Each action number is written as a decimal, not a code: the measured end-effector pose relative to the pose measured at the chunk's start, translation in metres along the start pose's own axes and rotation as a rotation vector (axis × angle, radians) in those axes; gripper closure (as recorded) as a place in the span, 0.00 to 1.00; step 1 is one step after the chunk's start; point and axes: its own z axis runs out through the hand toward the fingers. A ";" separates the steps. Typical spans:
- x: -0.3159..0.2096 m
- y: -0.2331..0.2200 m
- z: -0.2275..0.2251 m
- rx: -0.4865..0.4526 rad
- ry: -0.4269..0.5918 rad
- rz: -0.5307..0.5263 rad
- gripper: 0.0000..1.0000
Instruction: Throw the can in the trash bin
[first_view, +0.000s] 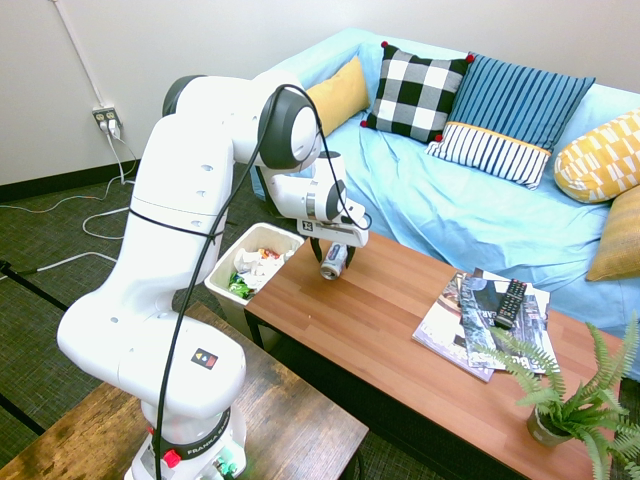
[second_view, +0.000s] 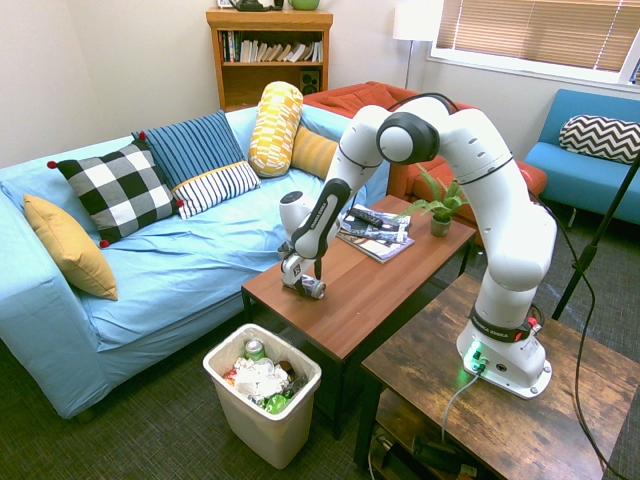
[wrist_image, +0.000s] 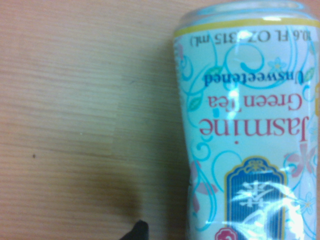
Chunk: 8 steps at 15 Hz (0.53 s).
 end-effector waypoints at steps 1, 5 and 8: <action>0.002 0.001 0.001 0.002 0.001 0.001 1.00; 0.004 0.003 0.002 0.010 -0.004 0.009 1.00; 0.004 0.003 0.006 0.016 -0.007 0.016 1.00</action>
